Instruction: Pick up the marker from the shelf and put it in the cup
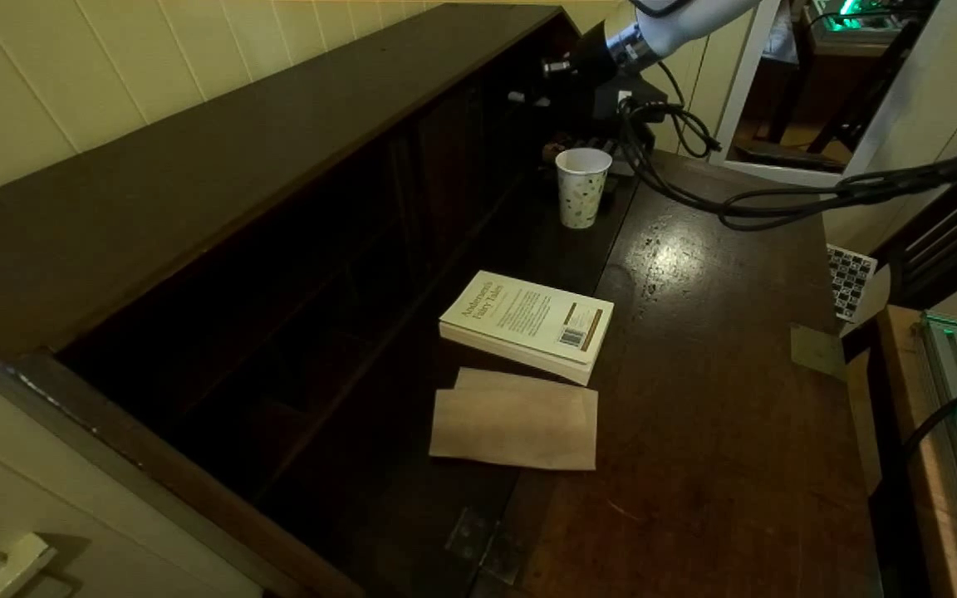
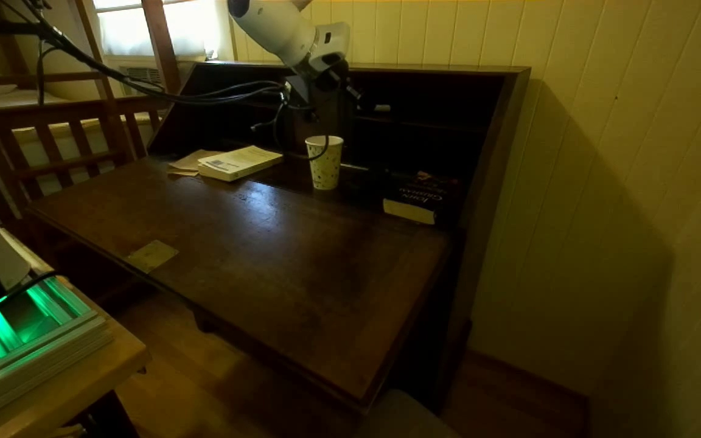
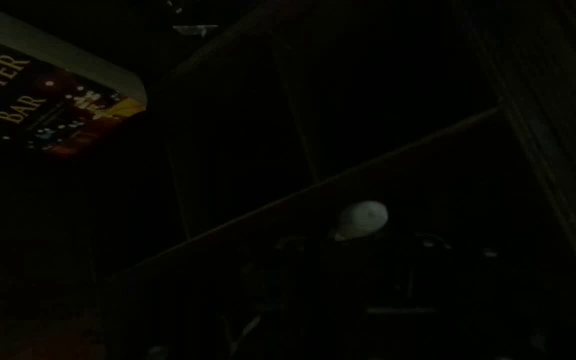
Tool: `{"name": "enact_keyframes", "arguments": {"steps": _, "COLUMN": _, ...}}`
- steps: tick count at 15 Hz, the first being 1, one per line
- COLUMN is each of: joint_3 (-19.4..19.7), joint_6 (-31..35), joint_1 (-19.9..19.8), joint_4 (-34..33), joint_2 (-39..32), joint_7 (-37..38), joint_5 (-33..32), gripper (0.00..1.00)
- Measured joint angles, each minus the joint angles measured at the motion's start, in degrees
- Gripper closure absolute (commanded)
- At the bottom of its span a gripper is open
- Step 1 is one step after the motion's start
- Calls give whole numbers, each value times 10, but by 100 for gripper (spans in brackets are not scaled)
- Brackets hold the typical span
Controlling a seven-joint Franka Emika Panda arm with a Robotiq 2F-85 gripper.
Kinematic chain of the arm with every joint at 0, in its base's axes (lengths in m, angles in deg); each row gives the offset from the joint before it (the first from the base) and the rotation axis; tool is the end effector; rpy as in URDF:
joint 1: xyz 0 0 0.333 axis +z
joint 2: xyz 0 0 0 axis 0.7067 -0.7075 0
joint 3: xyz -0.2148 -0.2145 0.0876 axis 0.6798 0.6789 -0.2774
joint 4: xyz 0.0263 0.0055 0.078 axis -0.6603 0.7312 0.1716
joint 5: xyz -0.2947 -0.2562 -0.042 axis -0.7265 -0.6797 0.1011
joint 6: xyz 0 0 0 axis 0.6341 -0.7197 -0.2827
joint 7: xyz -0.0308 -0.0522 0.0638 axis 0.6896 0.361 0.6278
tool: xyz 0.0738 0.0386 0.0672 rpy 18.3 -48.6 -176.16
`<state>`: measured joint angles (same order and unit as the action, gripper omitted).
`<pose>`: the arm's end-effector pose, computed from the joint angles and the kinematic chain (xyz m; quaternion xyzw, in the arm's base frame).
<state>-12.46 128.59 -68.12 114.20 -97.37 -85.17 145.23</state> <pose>0.5516 -0.2692 0.3067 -0.8366 0.2786 -0.4715 0.0115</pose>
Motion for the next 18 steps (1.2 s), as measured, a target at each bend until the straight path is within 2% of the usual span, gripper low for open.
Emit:
{"name": "enact_keyframes", "arguments": {"steps": 6, "joint_3": -18, "joint_6": 32, "joint_1": -7, "joint_4": 35, "joint_2": 42, "joint_7": 3, "joint_5": -11, "gripper": 93}}
{"name": "enact_keyframes", "arguments": {"steps": 11, "joint_3": 37, "joint_6": 31, "joint_1": 71, "joint_4": 115, "joint_2": 81, "joint_7": 182, "joint_5": -197, "gripper": 93}}
{"name": "enact_keyframes", "arguments": {"steps": 18, "joint_3": 22, "joint_6": 20, "joint_1": 50, "joint_4": 183, "joint_2": 128, "joint_7": 266, "joint_5": -322, "gripper": 93}}
